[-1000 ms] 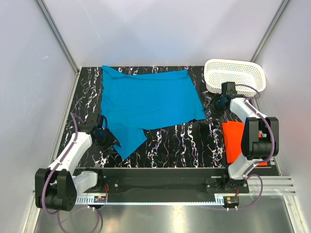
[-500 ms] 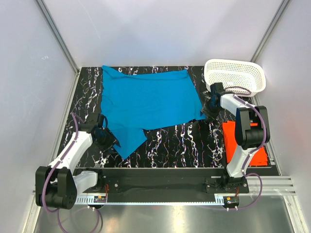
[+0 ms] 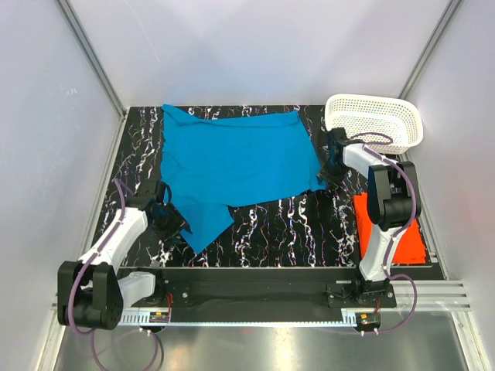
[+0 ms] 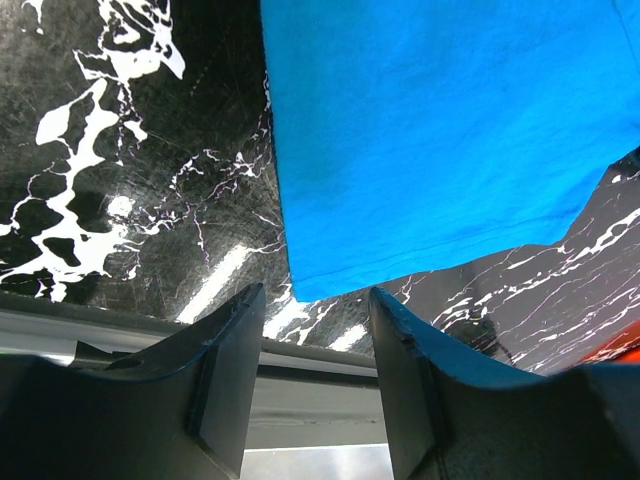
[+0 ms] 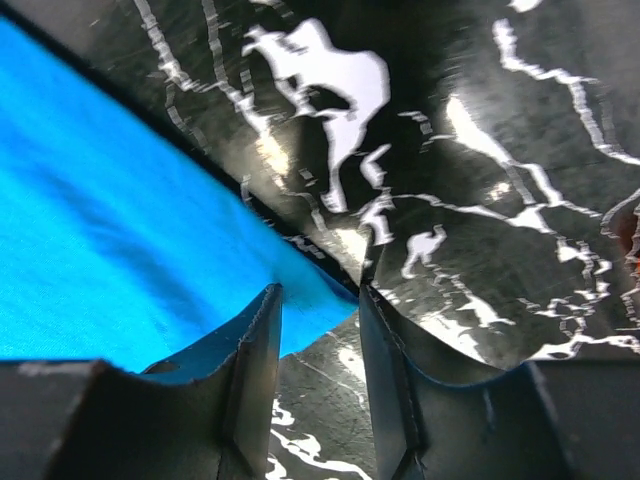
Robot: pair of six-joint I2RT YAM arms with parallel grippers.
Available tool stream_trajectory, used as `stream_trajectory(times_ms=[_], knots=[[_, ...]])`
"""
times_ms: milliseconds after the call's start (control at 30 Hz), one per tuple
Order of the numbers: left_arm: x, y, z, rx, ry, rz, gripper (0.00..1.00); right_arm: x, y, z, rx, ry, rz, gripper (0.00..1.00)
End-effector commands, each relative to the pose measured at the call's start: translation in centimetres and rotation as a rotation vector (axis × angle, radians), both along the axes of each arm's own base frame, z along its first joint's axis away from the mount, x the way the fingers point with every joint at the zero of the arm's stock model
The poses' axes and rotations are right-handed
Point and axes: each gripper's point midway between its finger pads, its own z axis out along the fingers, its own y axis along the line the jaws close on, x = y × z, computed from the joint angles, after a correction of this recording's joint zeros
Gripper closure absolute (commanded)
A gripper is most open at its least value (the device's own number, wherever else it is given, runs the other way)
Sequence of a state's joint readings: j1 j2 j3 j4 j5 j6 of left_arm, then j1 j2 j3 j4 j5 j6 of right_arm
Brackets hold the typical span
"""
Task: Fold and stack the t-shirts
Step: Flatten the tshirt out
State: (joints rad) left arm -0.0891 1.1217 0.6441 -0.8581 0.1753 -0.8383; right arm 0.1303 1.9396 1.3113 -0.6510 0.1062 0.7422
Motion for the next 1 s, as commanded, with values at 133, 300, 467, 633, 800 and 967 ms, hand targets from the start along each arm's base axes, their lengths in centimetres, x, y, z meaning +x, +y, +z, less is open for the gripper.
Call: stream_trajectory(times_ms=[133,300,467,633,800,967], knots=[[1.4,0.6,0.5,0.019,-0.058,-0.001,0.48,-0.5,0.9,-1.3,-0.039,0.047,0.0,0.58],[1.1,0.6,0.7,0.004,-0.069,0.0,0.48,-0.7,0.7,-1.7,-0.051,0.061,-0.002,0.67],[0.7,0.5,0.5,-0.003,-0.059,0.002,0.47,-0.5,0.2,-1.2,-0.072,0.045,0.007,0.94],[0.1,0.6,-0.4,-0.002,-0.015,0.034,0.46,-0.2,-0.3,0.1,-0.102,0.01,0.042,1.0],[-0.9,0.4,-2.0,-0.013,0.059,0.096,0.48,-0.3,-0.4,0.6,-0.109,-0.009,0.073,1.0],[-2.0,-0.4,-3.0,-0.056,0.099,0.111,0.53,-0.7,-0.3,0.5,-0.095,-0.014,0.084,1.0]])
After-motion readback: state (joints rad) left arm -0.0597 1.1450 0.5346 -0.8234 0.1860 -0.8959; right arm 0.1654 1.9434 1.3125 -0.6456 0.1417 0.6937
